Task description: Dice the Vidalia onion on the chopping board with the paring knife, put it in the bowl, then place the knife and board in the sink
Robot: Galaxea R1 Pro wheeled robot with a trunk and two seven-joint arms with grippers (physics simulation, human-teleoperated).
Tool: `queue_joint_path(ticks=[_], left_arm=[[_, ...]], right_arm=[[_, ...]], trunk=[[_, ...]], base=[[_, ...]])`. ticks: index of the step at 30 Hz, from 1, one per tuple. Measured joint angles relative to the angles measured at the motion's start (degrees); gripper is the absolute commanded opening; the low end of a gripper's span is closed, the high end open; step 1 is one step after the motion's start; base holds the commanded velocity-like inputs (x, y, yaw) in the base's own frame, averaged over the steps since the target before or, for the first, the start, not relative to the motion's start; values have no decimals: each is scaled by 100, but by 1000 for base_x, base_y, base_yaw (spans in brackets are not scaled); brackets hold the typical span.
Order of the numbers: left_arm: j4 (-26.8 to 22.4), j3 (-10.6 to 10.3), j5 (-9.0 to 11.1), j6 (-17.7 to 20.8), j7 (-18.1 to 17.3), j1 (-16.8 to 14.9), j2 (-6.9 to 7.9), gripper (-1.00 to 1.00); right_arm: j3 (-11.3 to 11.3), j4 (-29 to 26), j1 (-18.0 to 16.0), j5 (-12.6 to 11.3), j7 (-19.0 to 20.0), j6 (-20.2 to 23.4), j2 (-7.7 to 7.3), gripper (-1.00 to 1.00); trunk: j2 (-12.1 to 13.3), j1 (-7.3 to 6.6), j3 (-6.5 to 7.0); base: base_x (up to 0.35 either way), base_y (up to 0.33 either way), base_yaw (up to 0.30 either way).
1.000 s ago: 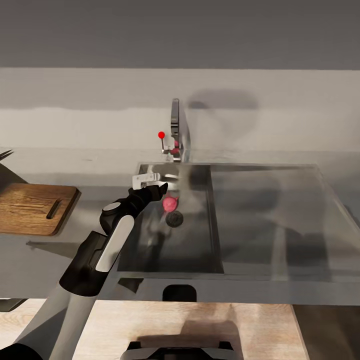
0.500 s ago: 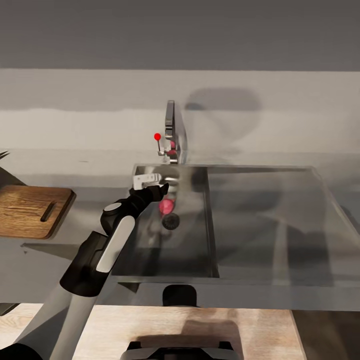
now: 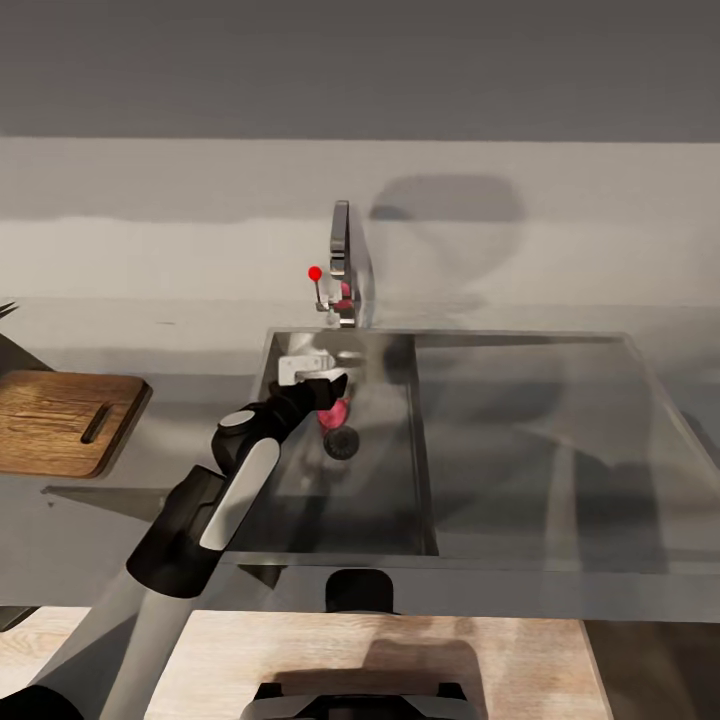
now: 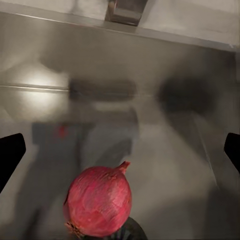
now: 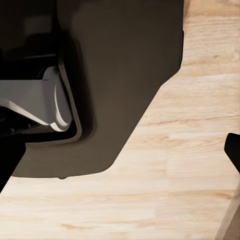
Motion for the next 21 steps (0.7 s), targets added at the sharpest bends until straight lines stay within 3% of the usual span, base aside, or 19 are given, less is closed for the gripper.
queue_joint_path(ticks=[18, 21], left_arm=[[193, -100, -18, 6, 0, 0, 23, 100], [220, -249, -99, 5, 0, 0, 17, 100]], right_arm=[[0, 0, 0, 0, 4, 1, 9, 100], [0, 5, 0, 0, 4, 4, 9, 100]], trunk=[[0, 0, -130], [0, 0, -156]], base=[[0, 0, 0], [0, 0, 0]])
